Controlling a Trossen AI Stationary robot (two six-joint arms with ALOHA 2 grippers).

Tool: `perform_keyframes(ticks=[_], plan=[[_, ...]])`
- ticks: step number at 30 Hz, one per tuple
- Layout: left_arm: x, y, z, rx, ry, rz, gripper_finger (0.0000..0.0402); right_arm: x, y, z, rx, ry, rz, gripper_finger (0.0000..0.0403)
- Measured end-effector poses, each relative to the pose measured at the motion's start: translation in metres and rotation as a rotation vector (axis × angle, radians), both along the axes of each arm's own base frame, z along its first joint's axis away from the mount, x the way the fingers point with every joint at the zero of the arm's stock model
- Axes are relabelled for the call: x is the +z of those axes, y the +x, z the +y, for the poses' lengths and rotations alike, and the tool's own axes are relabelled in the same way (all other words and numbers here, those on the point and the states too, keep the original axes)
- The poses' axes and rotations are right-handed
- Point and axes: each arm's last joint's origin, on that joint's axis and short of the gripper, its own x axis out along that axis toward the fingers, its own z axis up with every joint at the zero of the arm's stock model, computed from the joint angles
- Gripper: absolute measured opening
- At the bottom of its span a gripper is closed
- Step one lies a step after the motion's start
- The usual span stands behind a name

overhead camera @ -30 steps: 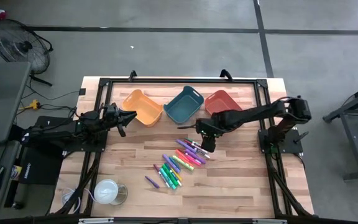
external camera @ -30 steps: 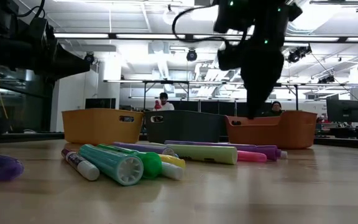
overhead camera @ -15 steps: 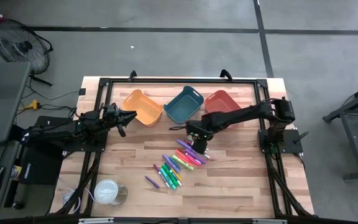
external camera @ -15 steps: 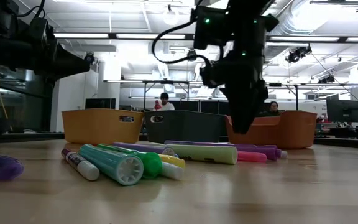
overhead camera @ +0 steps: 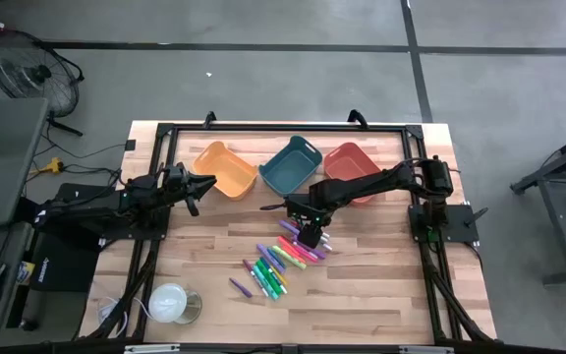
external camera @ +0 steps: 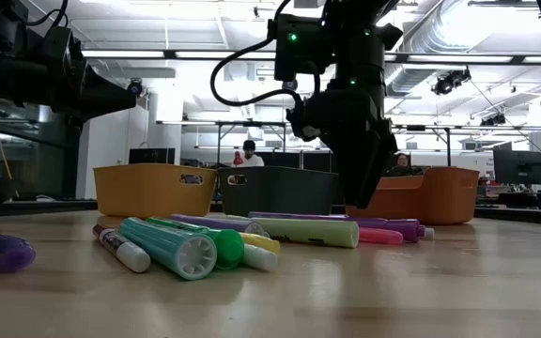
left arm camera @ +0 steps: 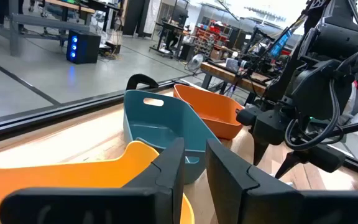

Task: Pick & Place Markers
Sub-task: Put the green marker pen into the orange bin

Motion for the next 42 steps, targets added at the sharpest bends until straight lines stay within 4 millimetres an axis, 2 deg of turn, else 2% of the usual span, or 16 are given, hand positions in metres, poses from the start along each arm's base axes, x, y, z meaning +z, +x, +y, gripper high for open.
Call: perform_keyframes(ticks=[23, 42], plan=[[0.000, 0.000, 0.000, -0.004, 0.000, 0.000, 0.0062, -0.016, 0.001, -0.002, 0.016, -0.105, 0.040, 0.0211], [0.000, 0.000, 0.000, -0.010, 0.000, 0.000, 0.0062, -0.027, 0.004, -0.004, 0.004, -0.097, 0.064, 0.0211]])
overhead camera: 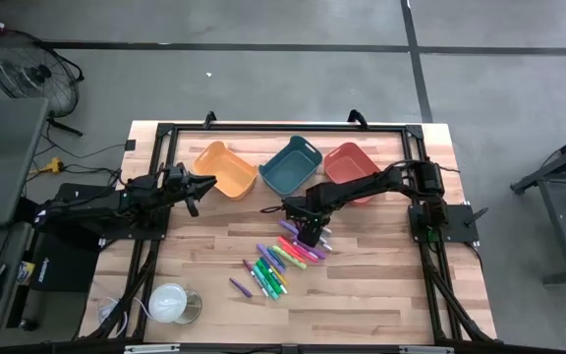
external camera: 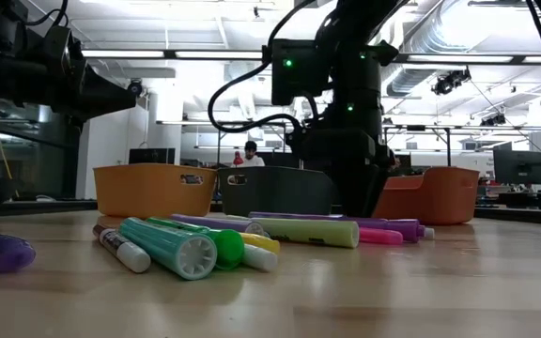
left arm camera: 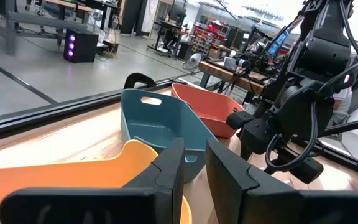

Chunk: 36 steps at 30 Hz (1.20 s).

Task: Pick & Place Markers
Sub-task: Put the green marker pen into the orange bin

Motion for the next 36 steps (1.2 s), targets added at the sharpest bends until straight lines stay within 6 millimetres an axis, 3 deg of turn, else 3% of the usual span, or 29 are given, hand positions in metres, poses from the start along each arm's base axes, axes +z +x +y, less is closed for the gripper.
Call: perform_keyframes(ticks=[6, 18, 27, 36], plan=[[0.000, 0.000, 0.000, -0.001, 0.000, 0.000, 0.0062, -0.004, 0.001, -0.002, -0.005, 0.006, 0.016, 0.0197], [0.000, 0.000, 0.000, -0.001, 0.000, 0.000, 0.0062, -0.007, -0.001, -0.011, -0.032, 0.011, 0.040, 0.0097], [0.000, 0.000, 0.000, -0.001, 0.000, 0.000, 0.0062, -0.008, -0.002, -0.018, -0.052, 0.012, 0.053, 0.0045], [0.000, 0.000, 0.000, -0.001, 0.000, 0.000, 0.0062, -0.008, -0.003, -0.019, -0.051, 0.008, 0.057, 0.0029]])
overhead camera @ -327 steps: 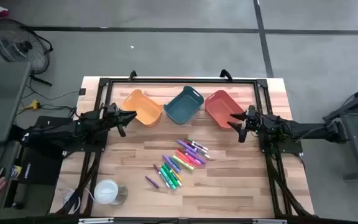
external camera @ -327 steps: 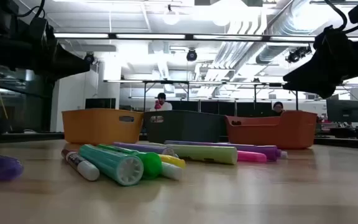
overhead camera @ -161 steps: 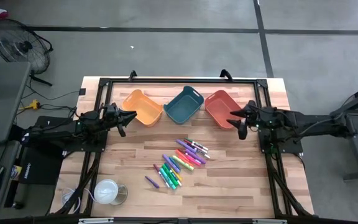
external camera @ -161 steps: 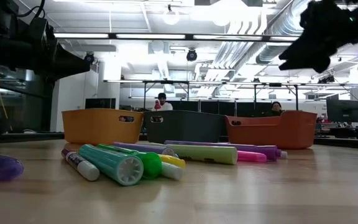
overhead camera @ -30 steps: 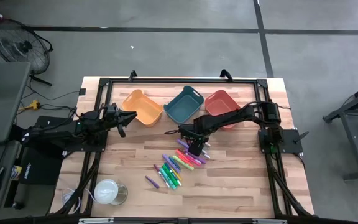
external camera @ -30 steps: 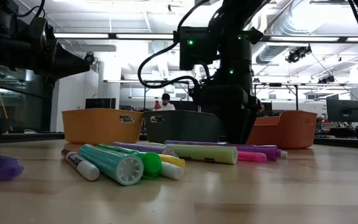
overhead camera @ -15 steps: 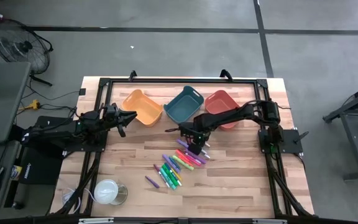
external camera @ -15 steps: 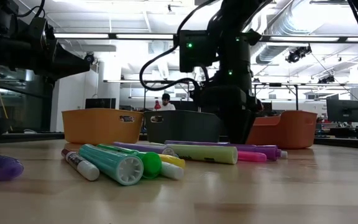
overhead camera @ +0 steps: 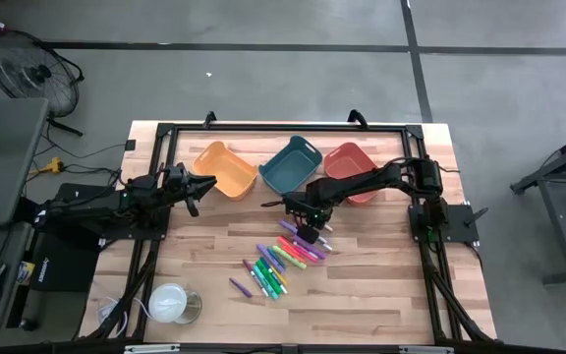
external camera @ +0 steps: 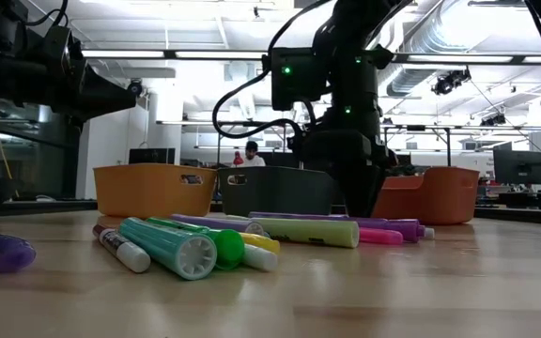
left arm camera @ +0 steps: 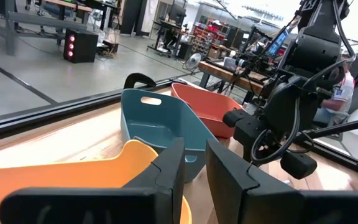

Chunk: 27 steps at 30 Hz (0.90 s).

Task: Pick & Place Markers
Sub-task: Put the green marker pen into the orange bin

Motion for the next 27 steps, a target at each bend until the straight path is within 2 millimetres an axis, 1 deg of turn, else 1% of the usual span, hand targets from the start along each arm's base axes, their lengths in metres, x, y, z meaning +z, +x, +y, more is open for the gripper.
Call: perform_keyframes(ticks=[27], plan=[[-0.0001, 0.0000, 0.0000, 0.000, 0.000, 0.000, 0.0062, -0.0001, -0.0008, 0.0009, 0.022, 0.039, 0.007, 0.0022]])
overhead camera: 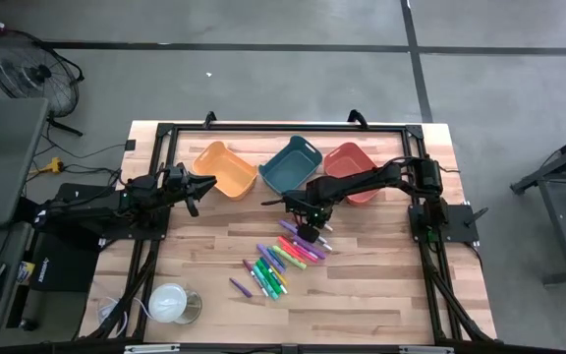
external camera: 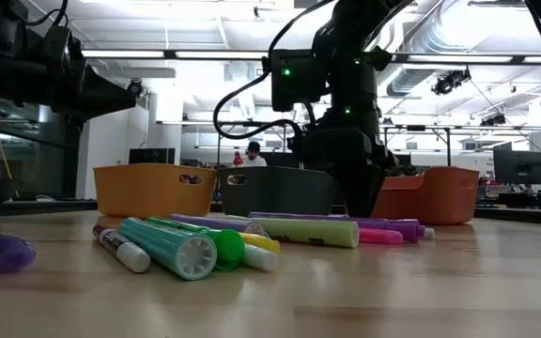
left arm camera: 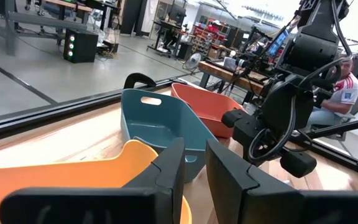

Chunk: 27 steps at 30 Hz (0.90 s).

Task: Pick & Place Markers
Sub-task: Put the green marker pen into the orange bin

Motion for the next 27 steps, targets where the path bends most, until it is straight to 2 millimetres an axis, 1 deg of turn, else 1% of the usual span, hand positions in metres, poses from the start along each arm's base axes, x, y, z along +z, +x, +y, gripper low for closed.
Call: perform_keyframes(ticks=[10, 16, 18, 24, 27], plan=[[0.000, 0.000, 0.000, 0.000, 0.000, 0.000, 0.0062, 0.002, -0.001, 0.000, 0.002, -0.008, -0.001, 0.0019], [0.000, 0.000, 0.000, 0.000, 0.000, 0.000, 0.0062, 0.013, -0.004, 0.000, 0.001, -0.010, -0.009, 0.0019], [0.000, 0.000, 0.000, 0.000, 0.000, 0.000, 0.0062, 0.020, -0.009, 0.000, -0.004, -0.018, 0.003, 0.0019], [0.000, 0.000, 0.000, 0.000, 0.000, 0.000, 0.0062, 0.049, -0.018, 0.001, -0.008, -0.027, -0.049, 0.0019], [0.000, 0.000, 0.000, 0.000, 0.000, 0.000, 0.0062, 0.071, -0.025, 0.001, -0.021, -0.032, -0.101, 0.0016]])
